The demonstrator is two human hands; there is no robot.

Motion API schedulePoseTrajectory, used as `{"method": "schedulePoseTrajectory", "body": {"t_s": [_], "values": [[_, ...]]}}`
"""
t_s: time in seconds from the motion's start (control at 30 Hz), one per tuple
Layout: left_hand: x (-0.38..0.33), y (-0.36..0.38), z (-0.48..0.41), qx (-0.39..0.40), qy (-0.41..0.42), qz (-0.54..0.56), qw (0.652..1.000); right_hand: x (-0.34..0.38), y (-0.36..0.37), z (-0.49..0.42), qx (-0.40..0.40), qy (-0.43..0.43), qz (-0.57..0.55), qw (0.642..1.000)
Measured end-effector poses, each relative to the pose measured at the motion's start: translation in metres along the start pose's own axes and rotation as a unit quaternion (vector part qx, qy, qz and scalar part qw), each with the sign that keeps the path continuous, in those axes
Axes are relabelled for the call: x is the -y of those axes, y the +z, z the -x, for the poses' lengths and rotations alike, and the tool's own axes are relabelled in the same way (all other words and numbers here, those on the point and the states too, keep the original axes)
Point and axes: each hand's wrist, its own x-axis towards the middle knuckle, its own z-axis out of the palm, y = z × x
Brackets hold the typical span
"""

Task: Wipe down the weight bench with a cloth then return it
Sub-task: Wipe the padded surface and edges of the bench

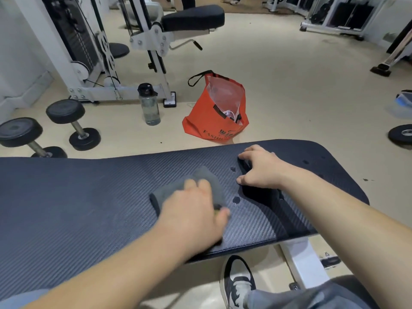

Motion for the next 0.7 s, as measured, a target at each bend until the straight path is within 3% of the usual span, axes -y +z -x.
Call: {"method": "schedulePoseTrajectory", "body": {"t_s": [0.1, 0.23, 0.3, 0.47, 0.63, 0.7], "values": [[-0.009, -0.002, 0.012, 0.031, 0.058, 0.03, 0.997, 0.0, 0.001, 0.002, -0.002, -0.002, 0.005, 1.0], [0.033, -0.012, -0.016, -0.018, -0.064, 0.028, 0.997, 0.001, 0.0, 0.007, -0.026, -0.019, 0.0, 0.999], [0.036, -0.007, -0.016, -0.046, -0.084, 0.017, 0.995, 0.0, -0.002, 0.008, -0.035, -0.029, -0.009, 0.999], [0.011, 0.001, 0.008, 0.009, 0.029, 0.054, 0.998, -0.006, -0.01, 0.011, -0.054, -0.029, -0.059, 0.996], [0.03, -0.003, -0.028, -0.058, -0.053, 0.017, 0.997, -0.031, -0.031, 0.02, -0.134, 0.045, -0.169, 0.975], [0.02, 0.0, -0.043, -0.05, -0.07, 0.011, 0.996, -0.042, -0.034, 0.024, -0.143, 0.057, -0.191, 0.969]]}}
